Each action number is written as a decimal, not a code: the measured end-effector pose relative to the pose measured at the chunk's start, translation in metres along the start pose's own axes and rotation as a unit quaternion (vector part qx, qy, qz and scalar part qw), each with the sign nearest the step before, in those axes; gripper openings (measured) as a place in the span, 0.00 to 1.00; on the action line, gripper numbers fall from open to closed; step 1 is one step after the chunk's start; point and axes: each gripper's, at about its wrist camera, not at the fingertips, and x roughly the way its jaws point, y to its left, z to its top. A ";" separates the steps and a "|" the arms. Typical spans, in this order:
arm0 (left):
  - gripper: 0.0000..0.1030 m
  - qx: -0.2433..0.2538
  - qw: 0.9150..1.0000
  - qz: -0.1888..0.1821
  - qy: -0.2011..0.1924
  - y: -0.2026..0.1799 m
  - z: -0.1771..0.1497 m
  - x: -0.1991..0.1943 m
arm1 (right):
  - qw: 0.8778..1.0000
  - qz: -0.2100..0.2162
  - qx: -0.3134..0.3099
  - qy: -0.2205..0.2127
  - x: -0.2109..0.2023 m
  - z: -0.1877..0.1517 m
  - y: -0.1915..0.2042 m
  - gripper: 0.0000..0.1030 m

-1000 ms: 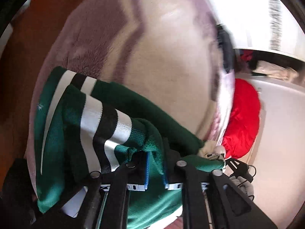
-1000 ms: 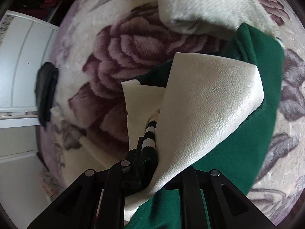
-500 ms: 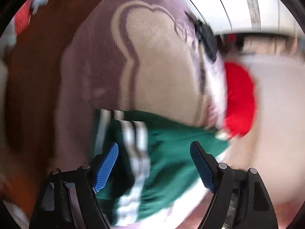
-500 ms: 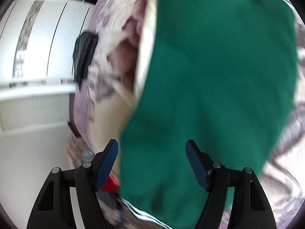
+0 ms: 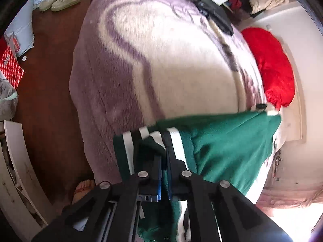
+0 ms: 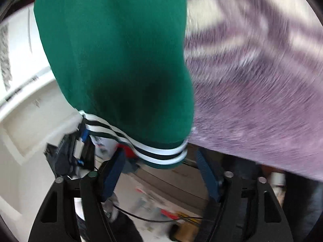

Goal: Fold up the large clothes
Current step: 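Hold the jacket hem ribbing with both grippers and lift it off the bed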

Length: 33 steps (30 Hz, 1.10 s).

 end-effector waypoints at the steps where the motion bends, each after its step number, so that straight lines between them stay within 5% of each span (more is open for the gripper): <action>1: 0.02 -0.002 1.000 -0.006 0.003 0.002 0.004 -0.002 | 1.000 -0.014 -0.003 -0.017 0.002 -0.006 0.001 0.08; 10: 0.02 -0.001 0.997 -0.015 0.074 0.025 0.035 0.033 | 0.992 -0.104 -0.001 -0.070 0.038 -0.057 0.021 0.01; 12: 0.03 -0.009 0.995 -0.039 0.091 0.026 0.036 0.028 | 0.991 -0.110 -0.013 -0.080 0.038 -0.051 0.025 0.02; 14: 0.06 -0.022 0.992 -0.056 0.109 0.029 0.035 0.023 | 0.994 -0.072 0.019 -0.074 0.027 -0.049 0.015 0.06; 15: 0.13 -0.032 0.990 -0.071 0.115 0.033 0.034 0.020 | 0.996 -0.054 0.029 -0.067 0.022 -0.050 0.009 0.11; 18: 0.69 -0.039 0.988 -0.096 0.116 0.033 0.028 0.015 | 0.995 -0.028 0.042 -0.091 0.001 -0.052 -0.001 0.64; 20: 0.70 -0.038 0.986 -0.110 0.120 0.029 0.024 0.021 | 0.993 -0.009 0.051 -0.102 -0.003 -0.046 -0.002 0.68; 23: 0.68 -0.007 0.990 -0.090 0.107 0.017 0.023 0.033 | 0.993 0.010 0.068 -0.094 0.008 -0.031 -0.009 0.68; 24: 0.30 0.010 0.992 -0.081 0.092 0.012 0.024 0.034 | 0.992 0.027 0.073 -0.098 0.012 -0.027 -0.011 0.64; 25: 0.01 0.022 0.993 -0.069 0.091 0.010 0.025 0.034 | 0.991 0.031 0.072 -0.104 0.018 -0.029 -0.010 0.38; 28: 0.01 0.005 0.995 -0.069 0.070 0.009 0.027 0.017 | 0.991 0.004 0.063 -0.120 0.017 -0.042 0.004 0.07; 33: 0.01 -0.001 0.997 -0.060 0.057 0.024 0.024 -0.007 | 0.990 -0.004 0.066 -0.121 0.010 -0.080 0.021 0.04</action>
